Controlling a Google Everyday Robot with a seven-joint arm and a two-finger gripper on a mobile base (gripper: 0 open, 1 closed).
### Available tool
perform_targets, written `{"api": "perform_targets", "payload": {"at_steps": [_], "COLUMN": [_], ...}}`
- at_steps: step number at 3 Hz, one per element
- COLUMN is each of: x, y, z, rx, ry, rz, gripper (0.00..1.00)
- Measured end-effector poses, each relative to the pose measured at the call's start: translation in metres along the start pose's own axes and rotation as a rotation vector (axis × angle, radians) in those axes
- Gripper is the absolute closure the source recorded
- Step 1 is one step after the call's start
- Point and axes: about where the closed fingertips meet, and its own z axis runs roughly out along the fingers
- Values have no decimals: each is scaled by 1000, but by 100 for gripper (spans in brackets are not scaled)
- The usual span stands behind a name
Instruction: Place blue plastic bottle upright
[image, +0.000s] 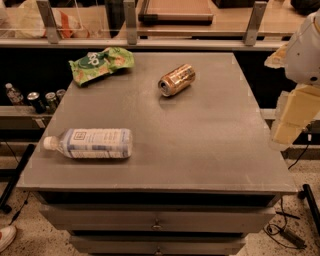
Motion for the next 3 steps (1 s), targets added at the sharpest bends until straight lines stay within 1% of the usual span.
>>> {"api": "perform_targets", "payload": {"at_steps": [1,2,3], "x": [0,-9,-49], "y": [0,0,6], "z": [0,-2,2], "rx": [0,6,-19], "ry": [0,3,-14], "rz": [0,-19,-111], "gripper": [0,0,0]}}
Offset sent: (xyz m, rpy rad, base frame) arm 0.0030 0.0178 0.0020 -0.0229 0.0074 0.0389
